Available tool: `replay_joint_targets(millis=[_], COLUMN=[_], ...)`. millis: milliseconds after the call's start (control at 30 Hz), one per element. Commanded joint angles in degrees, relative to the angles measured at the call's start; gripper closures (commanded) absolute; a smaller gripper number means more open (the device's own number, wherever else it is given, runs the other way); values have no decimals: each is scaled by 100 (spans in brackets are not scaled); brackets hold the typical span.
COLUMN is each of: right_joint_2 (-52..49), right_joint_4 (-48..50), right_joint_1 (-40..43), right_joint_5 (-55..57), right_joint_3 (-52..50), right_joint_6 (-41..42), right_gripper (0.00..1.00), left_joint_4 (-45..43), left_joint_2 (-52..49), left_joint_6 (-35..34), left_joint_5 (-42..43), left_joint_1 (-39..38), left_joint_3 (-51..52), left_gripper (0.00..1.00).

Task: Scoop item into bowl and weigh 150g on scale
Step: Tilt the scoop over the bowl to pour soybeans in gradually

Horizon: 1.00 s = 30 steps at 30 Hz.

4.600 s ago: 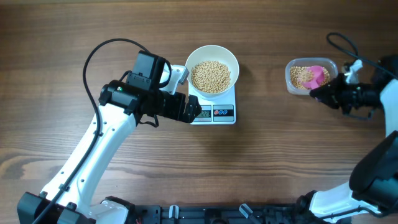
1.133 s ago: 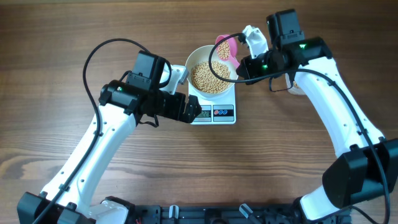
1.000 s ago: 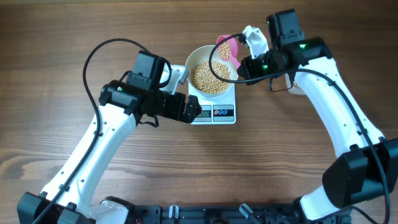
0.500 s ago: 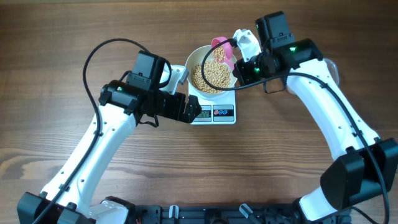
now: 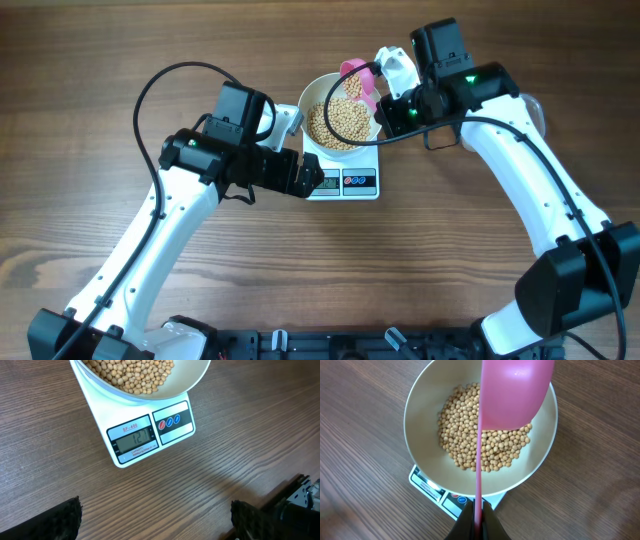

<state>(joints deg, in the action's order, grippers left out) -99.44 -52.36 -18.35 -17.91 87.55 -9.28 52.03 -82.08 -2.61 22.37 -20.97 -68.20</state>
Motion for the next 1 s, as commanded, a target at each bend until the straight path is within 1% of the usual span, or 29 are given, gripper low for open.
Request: replay_joint_targets(millis=[0,33,133,300,433,900,967], right_joint_2=[0,0,0,-4,-46,-46,-46], right_joint_4=[85,96,90,87,39,22,22], right_joint_1=[-2,-2,-2,-2,-4,-44,-44], right_joint_5=[15,17,39,81,424,402,372], right_joint_3=[105,105,105,105,105,105,105], right_joint_6=[-125,-151,-592,-570,-728,-688,-516], right_gripper=[96,96,95,95,96,96,96], left_joint_4=[-13,-13,-13,-13,-13,-13,-13], left_joint_2=[-28,-28,-28,-28,-28,-28,-28], left_joint_6=[87,87,87,87,87,87,87], left_joint_5=[52,55,52,55,55,55,55], left_joint_1=[2,2,2,2,2,2,2], left_joint_3=[-28,-28,-28,-28,-28,-28,-28], left_gripper=[0,0,0,0,0,0,0])
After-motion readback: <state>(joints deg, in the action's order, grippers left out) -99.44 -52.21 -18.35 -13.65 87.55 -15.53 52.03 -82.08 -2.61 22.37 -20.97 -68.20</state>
